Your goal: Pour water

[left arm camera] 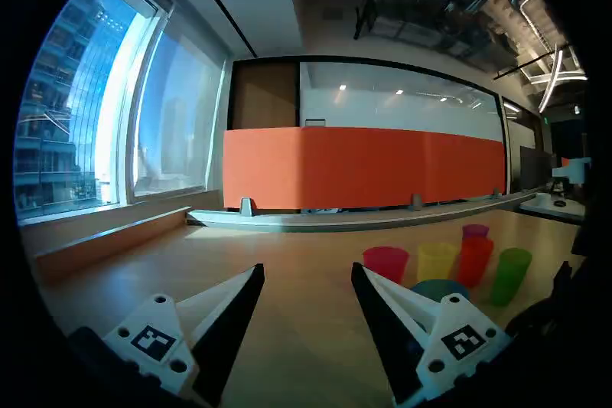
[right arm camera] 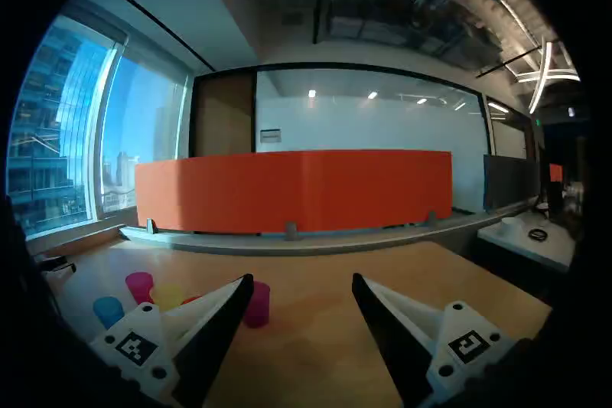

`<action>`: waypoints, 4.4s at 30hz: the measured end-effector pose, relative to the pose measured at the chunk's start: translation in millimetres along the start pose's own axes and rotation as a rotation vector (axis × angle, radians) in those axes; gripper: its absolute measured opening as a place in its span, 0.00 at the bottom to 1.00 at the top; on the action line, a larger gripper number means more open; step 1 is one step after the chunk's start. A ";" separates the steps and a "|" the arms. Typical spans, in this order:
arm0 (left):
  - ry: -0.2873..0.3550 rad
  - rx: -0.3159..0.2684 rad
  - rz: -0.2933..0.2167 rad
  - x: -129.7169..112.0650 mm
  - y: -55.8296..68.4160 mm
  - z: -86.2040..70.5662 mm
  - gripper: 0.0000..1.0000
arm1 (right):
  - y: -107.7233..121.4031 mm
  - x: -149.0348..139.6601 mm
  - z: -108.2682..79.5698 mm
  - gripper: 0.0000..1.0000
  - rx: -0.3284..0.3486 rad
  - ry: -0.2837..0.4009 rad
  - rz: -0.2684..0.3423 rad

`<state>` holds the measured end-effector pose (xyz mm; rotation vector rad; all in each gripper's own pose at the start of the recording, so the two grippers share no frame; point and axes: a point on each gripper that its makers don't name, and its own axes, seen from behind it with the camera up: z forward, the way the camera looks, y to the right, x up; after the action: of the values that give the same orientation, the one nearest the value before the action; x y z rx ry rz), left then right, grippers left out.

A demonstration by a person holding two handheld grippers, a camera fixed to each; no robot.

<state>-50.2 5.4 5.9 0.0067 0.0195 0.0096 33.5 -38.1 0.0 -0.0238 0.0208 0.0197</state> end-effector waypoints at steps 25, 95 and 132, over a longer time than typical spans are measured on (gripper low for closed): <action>0.000 -0.008 0.005 -1.4 1.1 -0.1 0.84 | 7.6 0.0 -4.7 0.99 -0.010 0.006 0.000; 0.002 -0.008 0.006 -3.9 1.4 1.4 0.84 | 46.5 -68.7 9.8 0.99 -0.027 0.054 -0.040; 0.002 -0.008 0.006 -3.4 1.2 0.2 0.84 | 49.1 -71.2 7.2 0.99 -0.030 0.035 -0.034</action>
<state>-53.5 6.6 6.2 -0.0008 0.0210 0.0157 -38.5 9.8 7.6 -0.0544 0.0547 -0.0139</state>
